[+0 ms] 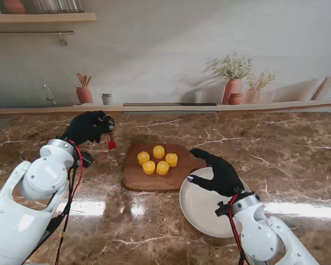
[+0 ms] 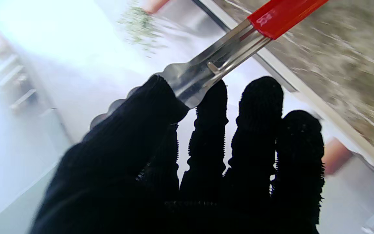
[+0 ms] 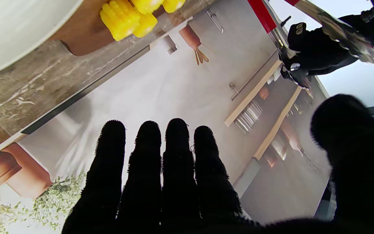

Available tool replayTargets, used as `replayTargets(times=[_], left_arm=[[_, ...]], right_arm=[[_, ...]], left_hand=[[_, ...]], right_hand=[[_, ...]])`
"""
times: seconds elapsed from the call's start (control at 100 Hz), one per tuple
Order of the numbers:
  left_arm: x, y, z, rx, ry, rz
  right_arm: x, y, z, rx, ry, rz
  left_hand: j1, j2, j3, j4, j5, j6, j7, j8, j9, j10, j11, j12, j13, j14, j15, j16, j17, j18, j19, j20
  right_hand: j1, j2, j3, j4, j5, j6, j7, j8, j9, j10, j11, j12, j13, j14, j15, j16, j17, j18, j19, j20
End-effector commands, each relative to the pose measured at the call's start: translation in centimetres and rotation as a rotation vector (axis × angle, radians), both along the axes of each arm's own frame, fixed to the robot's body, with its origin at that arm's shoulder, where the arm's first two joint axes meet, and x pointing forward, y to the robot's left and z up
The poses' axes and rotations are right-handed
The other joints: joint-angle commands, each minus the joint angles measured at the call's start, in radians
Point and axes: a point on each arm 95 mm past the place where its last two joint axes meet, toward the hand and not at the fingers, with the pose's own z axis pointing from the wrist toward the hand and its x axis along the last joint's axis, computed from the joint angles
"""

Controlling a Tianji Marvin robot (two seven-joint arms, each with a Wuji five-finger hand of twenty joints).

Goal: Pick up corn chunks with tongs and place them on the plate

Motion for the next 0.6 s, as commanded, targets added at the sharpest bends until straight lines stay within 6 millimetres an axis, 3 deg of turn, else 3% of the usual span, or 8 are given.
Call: replayTargets(times=[0.0,0.06,0.18,0.34,0.59], left_arm=[[-0.4,-3.2,1.4,-0.063,-0.039,-0.075],[-0.6,-5.0,1.9,-0.114,-0.048,-0.115],[-1.0,-8.5,2.3,-0.210,-0.052,-0.195],[-1.5,-12.6,1.8,-0.334,-0.034,-0.278],[-1.8,-16.7,-0.3,-0.486,0.027,-0.342]], right_arm=[[0.1,0.5,-0.1,0.027,0.004,-0.004],[0.2,0.6,-0.1,0.035,0.001,-0.007],[0.3,0.8,-0.2,0.061,-0.006,-0.021],[0.0,1.3,-0.4,0.145,0.007,-0.031],[0.0,1.7,-1.0,0.272,0.025,-0.022]], left_hand=[[0.053,0.052,0.077,0.001,0.091,-0.060,0.071,0.057,0.049,0.003,0.034,0.001,0.043,0.029,-0.007,-0.014,0.022,0.017,0.045,-0.008],[0.052,0.052,0.076,0.000,0.091,-0.061,0.071,0.059,0.049,0.001,0.034,0.000,0.042,0.030,-0.009,-0.014,0.022,0.017,0.045,-0.008],[0.054,0.057,0.075,0.000,0.089,-0.062,0.070,0.063,0.047,-0.002,0.032,-0.001,0.039,0.029,-0.014,-0.016,0.021,0.016,0.044,-0.010],[0.060,0.057,0.070,0.001,0.089,-0.055,0.064,0.066,0.044,0.002,0.028,-0.002,0.032,0.035,-0.018,-0.015,0.009,0.017,0.037,-0.012],[0.067,0.061,0.066,0.004,0.090,-0.049,0.060,0.068,0.041,0.007,0.027,0.000,0.023,0.047,-0.019,-0.010,-0.008,0.021,0.039,-0.002]], right_hand=[[0.038,-0.043,-0.031,-0.038,-0.004,0.012,0.007,0.005,-0.004,0.001,0.011,0.000,0.028,-0.011,0.001,-0.005,-0.002,-0.039,0.007,-0.015],[0.036,-0.075,-0.040,-0.038,-0.017,0.021,0.007,0.008,-0.020,0.005,0.009,-0.001,0.016,-0.008,-0.002,-0.007,-0.011,-0.040,0.004,-0.019],[-0.006,-0.133,0.028,-0.039,-0.083,0.065,0.008,0.036,-0.083,0.029,0.008,-0.011,-0.026,0.007,-0.009,-0.014,-0.036,-0.038,-0.013,-0.041],[-0.054,-0.129,0.037,-0.056,-0.166,0.130,0.008,0.080,-0.170,0.066,0.019,-0.011,-0.068,0.031,-0.009,-0.014,-0.059,-0.029,-0.032,-0.050],[-0.027,-0.115,-0.021,-0.082,-0.236,0.155,0.005,0.142,-0.248,0.070,0.066,0.022,-0.118,0.027,-0.007,-0.002,-0.103,-0.021,-0.066,-0.044]])
